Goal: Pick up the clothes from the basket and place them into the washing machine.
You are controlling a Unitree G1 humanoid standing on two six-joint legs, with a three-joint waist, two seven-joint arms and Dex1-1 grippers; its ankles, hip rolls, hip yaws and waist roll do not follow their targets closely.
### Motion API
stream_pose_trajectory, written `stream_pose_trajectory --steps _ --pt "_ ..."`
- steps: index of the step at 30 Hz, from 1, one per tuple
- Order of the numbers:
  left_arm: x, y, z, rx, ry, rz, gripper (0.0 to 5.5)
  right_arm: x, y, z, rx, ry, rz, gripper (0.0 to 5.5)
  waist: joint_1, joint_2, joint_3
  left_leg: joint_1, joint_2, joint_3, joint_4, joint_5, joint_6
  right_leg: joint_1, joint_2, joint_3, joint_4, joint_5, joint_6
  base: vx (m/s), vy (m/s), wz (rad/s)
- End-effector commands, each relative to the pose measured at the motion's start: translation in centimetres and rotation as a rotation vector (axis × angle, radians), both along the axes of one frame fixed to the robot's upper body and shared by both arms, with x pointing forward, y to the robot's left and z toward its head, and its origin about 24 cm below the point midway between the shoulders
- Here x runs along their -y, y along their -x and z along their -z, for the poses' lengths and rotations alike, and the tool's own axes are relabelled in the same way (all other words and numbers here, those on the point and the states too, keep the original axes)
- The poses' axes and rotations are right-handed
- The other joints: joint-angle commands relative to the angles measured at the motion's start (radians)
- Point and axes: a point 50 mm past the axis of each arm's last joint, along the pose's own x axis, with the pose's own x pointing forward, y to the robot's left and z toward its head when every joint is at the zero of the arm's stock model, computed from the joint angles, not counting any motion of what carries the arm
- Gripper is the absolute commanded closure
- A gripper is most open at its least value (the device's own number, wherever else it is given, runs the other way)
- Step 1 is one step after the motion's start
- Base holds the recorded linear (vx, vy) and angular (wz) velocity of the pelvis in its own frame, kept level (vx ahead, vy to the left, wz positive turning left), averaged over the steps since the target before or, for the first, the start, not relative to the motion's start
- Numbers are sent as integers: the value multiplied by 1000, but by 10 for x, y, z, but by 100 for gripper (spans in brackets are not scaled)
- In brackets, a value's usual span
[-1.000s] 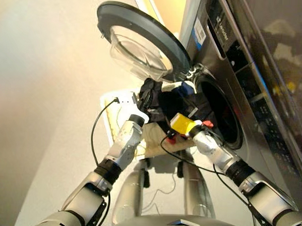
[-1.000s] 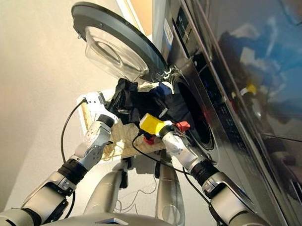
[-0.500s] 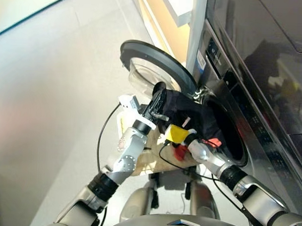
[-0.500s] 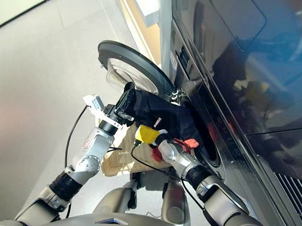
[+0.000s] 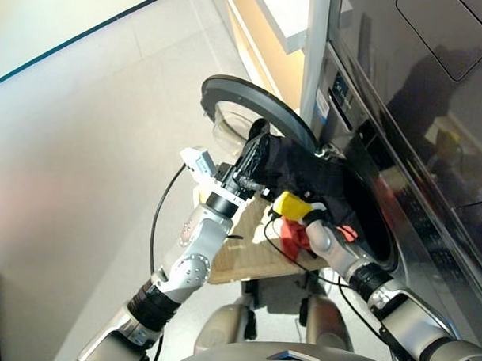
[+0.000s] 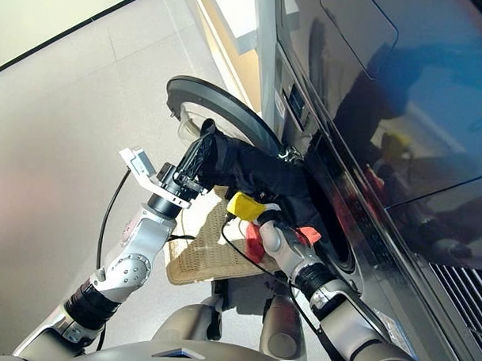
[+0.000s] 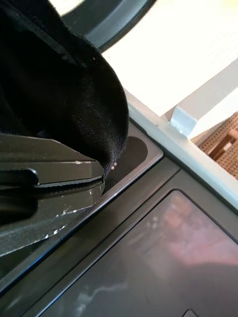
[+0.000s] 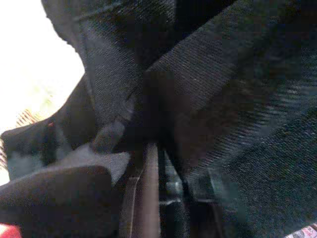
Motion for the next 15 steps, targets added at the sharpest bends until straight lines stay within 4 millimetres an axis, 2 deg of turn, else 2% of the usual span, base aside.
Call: stream_pose_trajectory --steps 1,6,9,10,11,15 --pt "-7 8 -22 106 69 -18 550 -29 -8 -25 90 -135 -50 550 8 -41 -52 -23 -18 14 -5 20 -18 48 -14 -14 35 -79 87 0 0 0" --pt "-12 6 -19 97 66 -58 550 -31 -2 -24 77 -165 -78 550 5 -46 -52 -26 -22 16 -5 20 -15 41 -15 -10 38 -76 89 0 0 0" --pt "-16 3 -17 94 56 -104 550 -35 5 -32 98 -190 -152 550 1 -51 -54 -25 -22 17 -4 19 -15 40 -16 -8 41 -77 89 0 0 0" --pt "-19 2 -16 93 45 -132 550 -33 9 -35 114 -191 -170 198 -1 -53 -54 -23 -23 18 -4 18 -15 39 -15 -7 42 -77 89 0 0 0" --pt "-21 1 -16 94 41 -148 550 -31 11 -36 116 -190 -176 0 -3 -54 -54 -23 -23 19 -4 17 -14 39 -15 -6 42 -77 89 0 0 0" --pt "-36 -3 -10 89 -9 -274 550 -21 25 -43 156 -189 -224 0 -16 -62 -53 -23 -25 23 -4 15 -13 36 -14 0 45 -76 91 0 0 0"
